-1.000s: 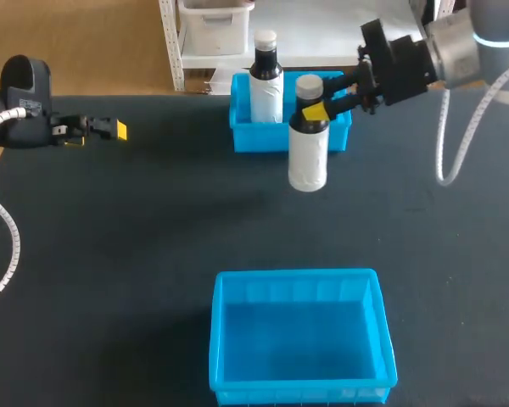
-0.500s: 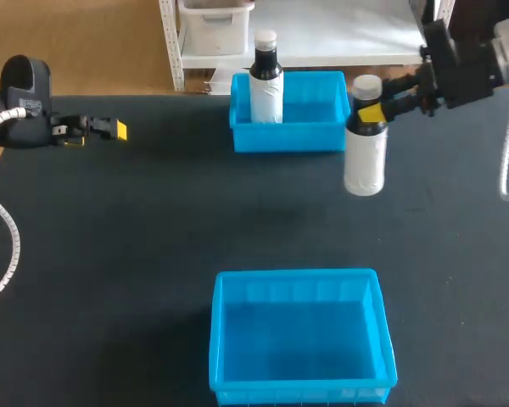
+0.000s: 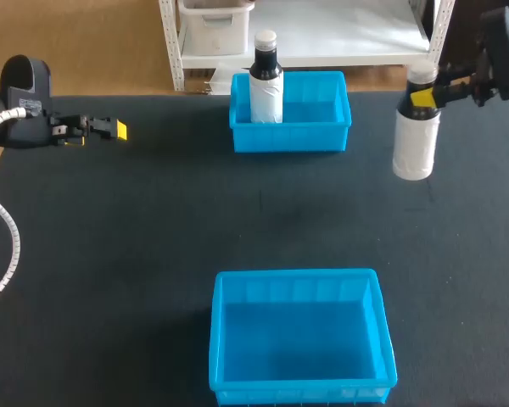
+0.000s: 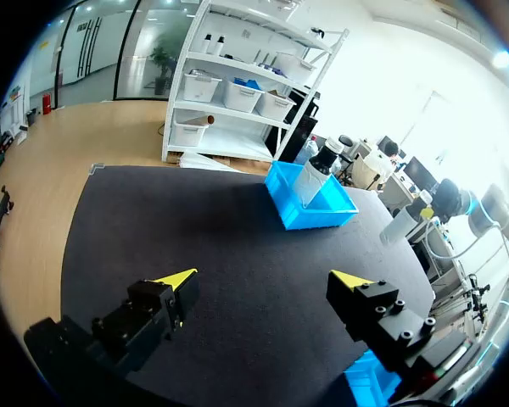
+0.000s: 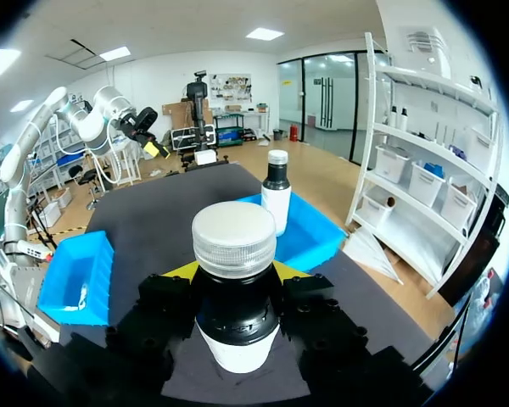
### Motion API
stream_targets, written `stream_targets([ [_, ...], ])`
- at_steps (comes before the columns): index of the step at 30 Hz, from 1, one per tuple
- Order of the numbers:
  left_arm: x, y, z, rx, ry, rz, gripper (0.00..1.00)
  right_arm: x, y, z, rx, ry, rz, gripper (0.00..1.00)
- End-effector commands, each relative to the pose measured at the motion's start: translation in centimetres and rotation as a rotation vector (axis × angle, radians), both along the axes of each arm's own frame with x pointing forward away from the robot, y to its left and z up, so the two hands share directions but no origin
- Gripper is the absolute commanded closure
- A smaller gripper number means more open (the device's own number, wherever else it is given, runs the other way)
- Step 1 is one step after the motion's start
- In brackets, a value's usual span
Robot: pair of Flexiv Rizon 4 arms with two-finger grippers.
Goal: Pick up the bottle, and place it in the far bin if it is heavy, or in the near bin if it is light.
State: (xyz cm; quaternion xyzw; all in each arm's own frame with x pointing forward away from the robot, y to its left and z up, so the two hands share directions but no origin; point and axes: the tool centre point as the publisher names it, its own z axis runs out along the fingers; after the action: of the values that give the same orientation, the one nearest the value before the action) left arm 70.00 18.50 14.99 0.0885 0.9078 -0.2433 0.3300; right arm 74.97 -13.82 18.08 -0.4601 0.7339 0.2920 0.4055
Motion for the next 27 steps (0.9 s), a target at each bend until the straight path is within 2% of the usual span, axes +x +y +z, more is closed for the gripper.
stream_targets([
  [1, 0.0, 0.0, 0.0, 0.0, 0.0, 0.0, 0.0, 0.7, -1.1, 0.9, -0.009, 0.0, 0.008, 0.79],
  [9, 0.0, 0.0, 0.0, 0.0, 0.0, 0.0, 0.0, 2.8, -2.0, 2.2, -0.019, -0.02, 0.022, 0.76],
  [15, 0.0, 0.0, 0.0, 0.0, 0.0, 0.0, 0.0, 4.2, -1.9, 3.0, 0.001, -0.027, 0.037, 0.79],
  [19, 0.0, 0.0, 0.0, 0.0, 0.0, 0.0, 0.0, 4.2, -1.8, 3.8, 0.027, -0.025, 0.082, 0.79],
  [27, 0.0, 0.0, 0.0, 0.0, 0.0, 0.0, 0.0, 3.2, -1.6, 6.8, -0.01, -0.031, 0.162, 0.78],
])
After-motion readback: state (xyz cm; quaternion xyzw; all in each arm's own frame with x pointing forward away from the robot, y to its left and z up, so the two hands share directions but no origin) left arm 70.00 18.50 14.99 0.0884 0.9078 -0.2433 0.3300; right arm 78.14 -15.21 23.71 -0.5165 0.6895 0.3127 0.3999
